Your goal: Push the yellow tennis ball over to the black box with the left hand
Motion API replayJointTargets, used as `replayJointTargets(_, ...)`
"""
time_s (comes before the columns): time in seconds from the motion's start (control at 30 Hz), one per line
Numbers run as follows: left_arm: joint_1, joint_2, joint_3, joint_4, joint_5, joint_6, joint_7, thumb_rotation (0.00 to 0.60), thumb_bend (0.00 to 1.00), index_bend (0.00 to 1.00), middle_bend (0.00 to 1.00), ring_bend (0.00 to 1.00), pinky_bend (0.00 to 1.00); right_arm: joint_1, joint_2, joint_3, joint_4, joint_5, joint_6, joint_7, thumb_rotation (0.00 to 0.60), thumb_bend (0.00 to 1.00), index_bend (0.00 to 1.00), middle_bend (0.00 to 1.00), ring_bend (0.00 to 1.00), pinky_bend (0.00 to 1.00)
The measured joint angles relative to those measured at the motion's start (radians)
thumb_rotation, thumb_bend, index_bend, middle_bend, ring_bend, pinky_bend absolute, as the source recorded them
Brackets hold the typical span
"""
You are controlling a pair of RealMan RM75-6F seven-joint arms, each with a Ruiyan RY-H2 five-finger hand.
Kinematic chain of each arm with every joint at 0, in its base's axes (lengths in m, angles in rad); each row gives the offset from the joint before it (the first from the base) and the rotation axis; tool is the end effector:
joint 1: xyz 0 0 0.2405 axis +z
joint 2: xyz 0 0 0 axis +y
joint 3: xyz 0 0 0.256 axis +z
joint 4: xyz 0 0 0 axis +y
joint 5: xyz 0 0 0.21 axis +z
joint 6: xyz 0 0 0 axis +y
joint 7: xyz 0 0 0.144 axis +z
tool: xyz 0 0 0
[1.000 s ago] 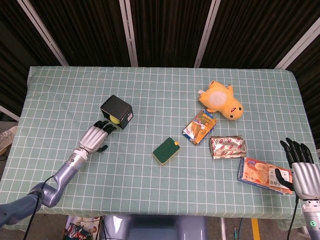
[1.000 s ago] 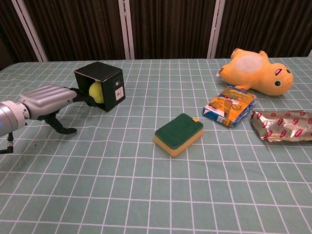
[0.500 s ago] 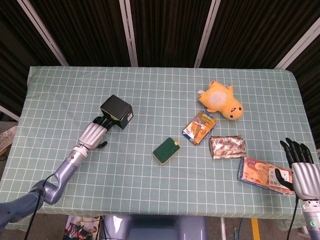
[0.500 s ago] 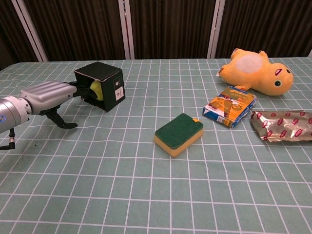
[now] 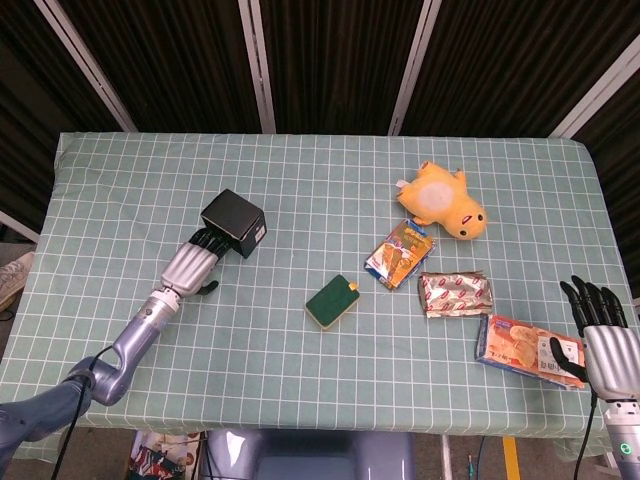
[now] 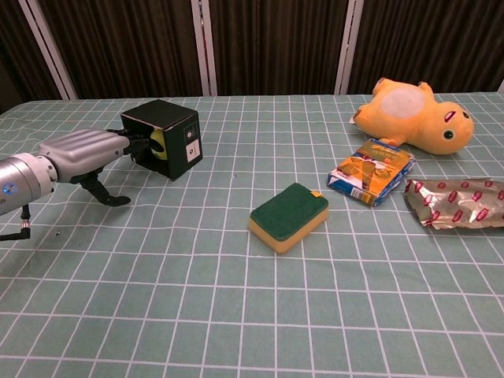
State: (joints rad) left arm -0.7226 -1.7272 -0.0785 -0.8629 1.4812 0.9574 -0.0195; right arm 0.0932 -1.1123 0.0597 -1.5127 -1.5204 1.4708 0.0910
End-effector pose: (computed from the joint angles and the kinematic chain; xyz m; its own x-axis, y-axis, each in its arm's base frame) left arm -0.2242 0.3761 -0.0336 0.6132 0.1492 0.7757 0.7399 -0.4523 -0.4979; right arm -0.3267 -0.1874 0.1703 0.4094 0.0029 0.9124 -0.9120 -0.0278 0.4093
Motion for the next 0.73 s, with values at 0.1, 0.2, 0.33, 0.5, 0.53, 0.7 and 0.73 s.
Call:
replayJointTargets(0.1,0.013,0.025,0.010,-0.046,0.005,0.015,-0.002,0.600,0.23,0.11,0.11,0.02,0.10,0.000,0.000,-0.001,-0.001,-0.002,0.002,-0.001,0.600,0.43,0.00,0.00,0.00,0.00)
replayJointTargets(0.2,0.031,0.066,0.022,-0.118,0.011,0.033,-0.005,0.600,0.22,0.11,0.13,0.02,0.10,-0.001,0.000,-0.002,-0.001,-0.004,0.002,-0.001,0.600,0.43,0.00,0.00,0.00,0.00)
replayJointTargets(0.33,0.065,0.146,0.046,-0.245,0.019,0.061,-0.007,0.600,0.20,0.12,0.14,0.02,0.10,0.000,0.000,-0.006,-0.005,-0.012,0.002,-0.006,0.600,0.43,0.00,0.00,0.00,0.00)
replayJointTargets(0.5,0.136,0.280,0.090,-0.430,0.035,0.141,0.009,0.600,0.18,0.11,0.14,0.02,0.10,0.000,-0.001,-0.014,-0.011,-0.029,0.005,-0.016,0.600,0.43,0.00,0.00,0.00,0.00)
replayJointTargets(0.53,0.154,0.308,0.101,-0.466,0.039,0.162,0.013,0.600,0.18,0.11,0.14,0.02,0.10,0.000,-0.001,-0.015,-0.013,-0.033,0.006,-0.018,0.600,0.43,0.00,0.00,0.00,0.00)
replayJointTargets(0.7,0.278,0.446,0.168,-0.626,0.064,0.316,0.015,0.600,0.12,0.09,0.10,0.01,0.07,-0.004,0.000,-0.021,-0.022,-0.046,0.017,-0.028,0.600,0.43,0.00,0.00,0.00,0.00)
replayJointTargets(0.73,0.301,0.459,0.177,-0.641,0.068,0.347,0.013,0.600,0.10,0.08,0.08,0.00,0.04,-0.005,0.000,-0.022,-0.023,-0.048,0.021,-0.030,0.600,0.43,0.00,0.00,0.00,0.00)
